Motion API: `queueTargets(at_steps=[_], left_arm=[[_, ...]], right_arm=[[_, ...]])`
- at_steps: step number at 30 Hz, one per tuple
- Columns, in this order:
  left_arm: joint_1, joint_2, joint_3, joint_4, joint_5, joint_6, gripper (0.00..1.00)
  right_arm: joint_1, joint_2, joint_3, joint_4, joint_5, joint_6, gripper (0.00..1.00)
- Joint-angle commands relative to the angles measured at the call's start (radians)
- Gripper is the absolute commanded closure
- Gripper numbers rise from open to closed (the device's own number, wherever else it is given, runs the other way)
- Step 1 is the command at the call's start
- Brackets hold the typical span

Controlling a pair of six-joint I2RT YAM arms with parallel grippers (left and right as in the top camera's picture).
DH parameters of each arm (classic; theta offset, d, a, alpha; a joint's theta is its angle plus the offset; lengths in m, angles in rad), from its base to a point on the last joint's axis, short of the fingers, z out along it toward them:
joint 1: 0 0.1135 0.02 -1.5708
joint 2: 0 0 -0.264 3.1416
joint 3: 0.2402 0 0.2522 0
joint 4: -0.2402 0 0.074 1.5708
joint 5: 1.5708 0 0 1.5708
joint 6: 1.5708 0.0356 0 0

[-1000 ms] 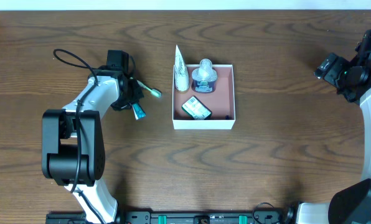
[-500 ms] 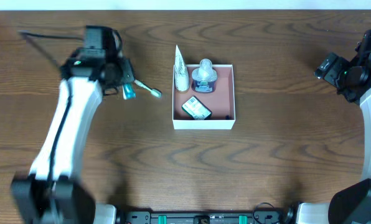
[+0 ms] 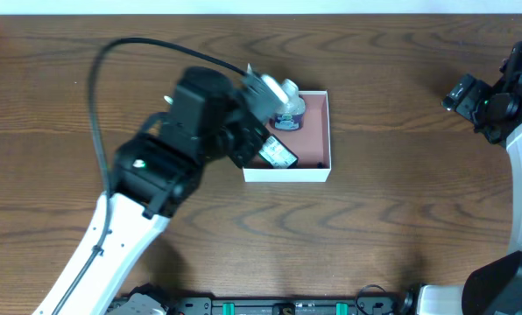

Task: Pack container
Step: 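Carry the toothpaste tube with left gripper into the box and release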

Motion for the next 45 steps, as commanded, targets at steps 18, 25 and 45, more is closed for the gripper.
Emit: queueTargets(at_steps=[18, 25, 45], left_arm=[[-0.106, 0.415, 0.008, 0.059, -0.101, 0.505, 0.94], [-0.106, 0.466, 0.008, 0.063, -0.124, 0.510, 0.89], [-0.150, 0.204, 0.008, 0.069, -0.093, 0.359, 0.64]], right_arm=[[-0.003, 0.006, 0.003, -0.001, 0.010, 0.005, 0.01], [-0.003, 0.006, 0.003, -0.001, 0.010, 0.005, 0.01], [-0.003, 0.006, 0.003, -0.001, 0.010, 0.005, 0.01]])
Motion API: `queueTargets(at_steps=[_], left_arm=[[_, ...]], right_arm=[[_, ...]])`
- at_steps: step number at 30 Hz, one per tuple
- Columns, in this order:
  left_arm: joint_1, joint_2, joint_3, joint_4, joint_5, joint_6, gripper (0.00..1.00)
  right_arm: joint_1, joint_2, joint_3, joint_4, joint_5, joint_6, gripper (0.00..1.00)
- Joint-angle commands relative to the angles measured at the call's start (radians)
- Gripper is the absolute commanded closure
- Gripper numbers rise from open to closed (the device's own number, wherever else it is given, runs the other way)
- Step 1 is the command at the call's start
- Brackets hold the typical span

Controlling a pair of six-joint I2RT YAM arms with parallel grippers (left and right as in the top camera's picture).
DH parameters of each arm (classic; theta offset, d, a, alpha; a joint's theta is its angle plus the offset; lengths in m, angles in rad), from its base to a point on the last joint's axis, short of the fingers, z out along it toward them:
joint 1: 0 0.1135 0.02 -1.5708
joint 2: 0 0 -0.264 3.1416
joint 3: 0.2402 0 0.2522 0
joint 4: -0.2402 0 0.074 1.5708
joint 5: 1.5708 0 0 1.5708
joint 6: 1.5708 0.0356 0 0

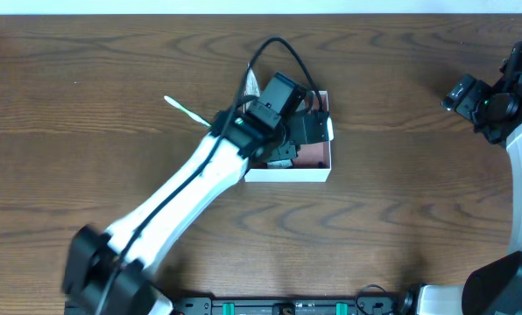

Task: Pack container
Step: 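Carry the toothpaste tube with left gripper into the box and release, then move left gripper to the green toothbrush and grasp it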

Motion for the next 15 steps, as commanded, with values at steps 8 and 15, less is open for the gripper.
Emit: queueTargets(at_steps=[8, 15], left_arm=[[-0.056, -0.391, 0.008, 0.055, -0.131, -0.333, 0.65], [0.171, -0.426, 0.008, 0.162, -0.544, -0.736, 0.58]], right_arm=[[-0.003, 0.006, 0.003, -0.001, 0.010, 0.005, 0.01], [-0.003, 0.006, 0.003, -0.001, 0.010, 0.005, 0.01]])
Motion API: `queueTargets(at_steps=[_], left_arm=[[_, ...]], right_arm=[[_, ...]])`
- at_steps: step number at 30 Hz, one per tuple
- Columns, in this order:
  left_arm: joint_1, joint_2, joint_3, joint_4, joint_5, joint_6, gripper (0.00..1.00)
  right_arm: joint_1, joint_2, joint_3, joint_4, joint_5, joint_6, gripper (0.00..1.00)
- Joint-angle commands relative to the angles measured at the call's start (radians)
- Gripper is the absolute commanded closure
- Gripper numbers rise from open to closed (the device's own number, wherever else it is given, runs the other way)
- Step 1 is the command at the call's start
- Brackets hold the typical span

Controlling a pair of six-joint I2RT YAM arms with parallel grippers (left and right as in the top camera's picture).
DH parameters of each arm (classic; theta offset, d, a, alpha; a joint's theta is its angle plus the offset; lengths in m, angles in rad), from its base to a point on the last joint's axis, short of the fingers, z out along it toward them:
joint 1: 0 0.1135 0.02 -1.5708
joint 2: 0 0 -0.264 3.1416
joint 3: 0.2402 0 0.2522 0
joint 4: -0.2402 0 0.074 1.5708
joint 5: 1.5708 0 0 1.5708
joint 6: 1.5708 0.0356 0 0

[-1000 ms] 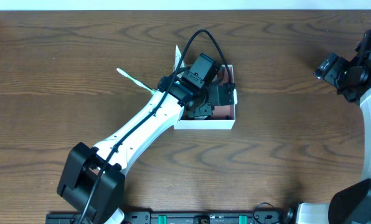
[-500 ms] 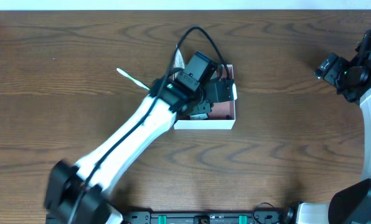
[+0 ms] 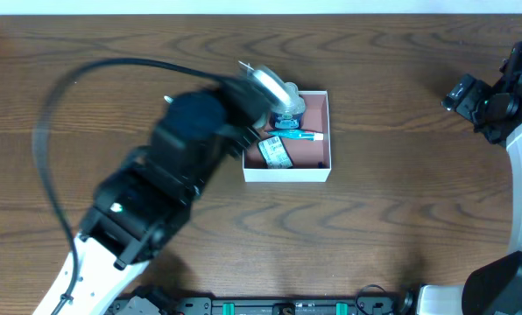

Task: Pack container
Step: 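Move left gripper to the green toothbrush and grasp it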

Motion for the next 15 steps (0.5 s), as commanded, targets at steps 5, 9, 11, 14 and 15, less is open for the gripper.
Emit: queueTargets(at_steps=[5, 9, 11, 14, 15], left_arm=[[0.260, 0.125, 0.005, 0.026, -0.183, -0.508, 0.31], [0.335, 0.264, 0.005, 0.017, -0.082, -0.597, 0.31], [0.363, 0.336, 0.005, 0.016, -0.023, -0.648, 0.31], [0.394, 0.448, 0.005, 0.016, 0.089, -0.706, 0.31], [0.399, 0.480, 0.005, 0.016, 0.121, -0.718, 0.31]], right_arm=[[-0.003, 0.006, 0.003, -0.001, 0.011, 0.005, 0.01], [-0.003, 0.006, 0.003, -0.001, 0.011, 0.005, 0.01], [-0.003, 0.006, 0.003, -0.001, 0.011, 0.005, 0.01], [-0.003, 0.006, 0.003, -0.001, 0.011, 0.005, 0.01], [-0.003, 0.006, 0.003, -0.001, 0.011, 0.005, 0.01]])
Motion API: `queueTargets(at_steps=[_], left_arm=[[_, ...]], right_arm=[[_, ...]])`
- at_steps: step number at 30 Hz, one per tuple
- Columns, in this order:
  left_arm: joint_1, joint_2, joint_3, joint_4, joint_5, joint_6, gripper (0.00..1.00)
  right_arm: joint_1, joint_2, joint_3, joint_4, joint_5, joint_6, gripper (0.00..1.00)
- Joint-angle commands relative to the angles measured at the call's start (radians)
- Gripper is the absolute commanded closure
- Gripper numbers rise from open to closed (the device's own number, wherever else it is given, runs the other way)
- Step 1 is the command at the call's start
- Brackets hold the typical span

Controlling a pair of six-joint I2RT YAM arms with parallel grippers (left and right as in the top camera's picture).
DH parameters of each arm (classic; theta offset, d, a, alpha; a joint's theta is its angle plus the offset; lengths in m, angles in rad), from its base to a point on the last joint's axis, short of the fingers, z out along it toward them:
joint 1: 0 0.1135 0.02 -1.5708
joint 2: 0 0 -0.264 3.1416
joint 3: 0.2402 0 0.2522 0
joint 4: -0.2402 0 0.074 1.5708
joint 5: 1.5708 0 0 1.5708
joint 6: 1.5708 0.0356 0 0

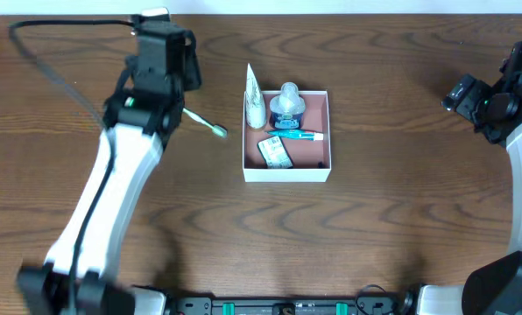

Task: Pack container
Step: 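Move left gripper to the green toothbrush and grasp it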

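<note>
The white box (pixel 322 173) with a pink floor stands mid-table. In it lie a clear bottle (pixel 288 103), a blue tube (pixel 298 136) and a small printed packet (pixel 276 152). A white tube (pixel 255 98) leans on the box's left wall. A toothbrush (pixel 207 124) with a green head lies on the table left of the box, its handle partly under my left arm. My left gripper (pixel 180 77) is at the far left above that handle; its jaws are hidden. My right gripper (pixel 464 92) hangs at the right edge.
The left arm's cable (pixel 55 52) loops over the far left of the table. The right arm's white link runs down the right edge. A black rail (pixel 287 306) lines the table's front edge.
My left arm was over the box's left side. It has moved to the far left, above the toothbrush. The whole box and the toothbrush's green head now show. The right arm has not moved.
At first my left arm hung over the box's left side, with the bottle and packet inside. Then the gripper was down in the box. Afterwards a blue tube lay in the box with the arm above it. Now the arm is by the toothbrush.
</note>
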Motion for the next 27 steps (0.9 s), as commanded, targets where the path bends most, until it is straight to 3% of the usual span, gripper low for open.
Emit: queueTargets(at_steps=[1, 16, 27], left_arm=[[0.026, 0.113, 0.005, -0.008, 0.159, -0.135, 0.31], [0.027, 0.323, 0.005, -0.090, 0.233, -0.359, 0.30], [0.027, 0.411, 0.005, -0.135, 0.300, -0.384, 0.26]], right_arm=[[-0.003, 0.006, 0.003, -0.001, 0.011, 0.005, 0.01], [-0.003, 0.006, 0.003, -0.001, 0.011, 0.005, 0.01], [-0.003, 0.006, 0.003, -0.001, 0.011, 0.005, 0.01]])
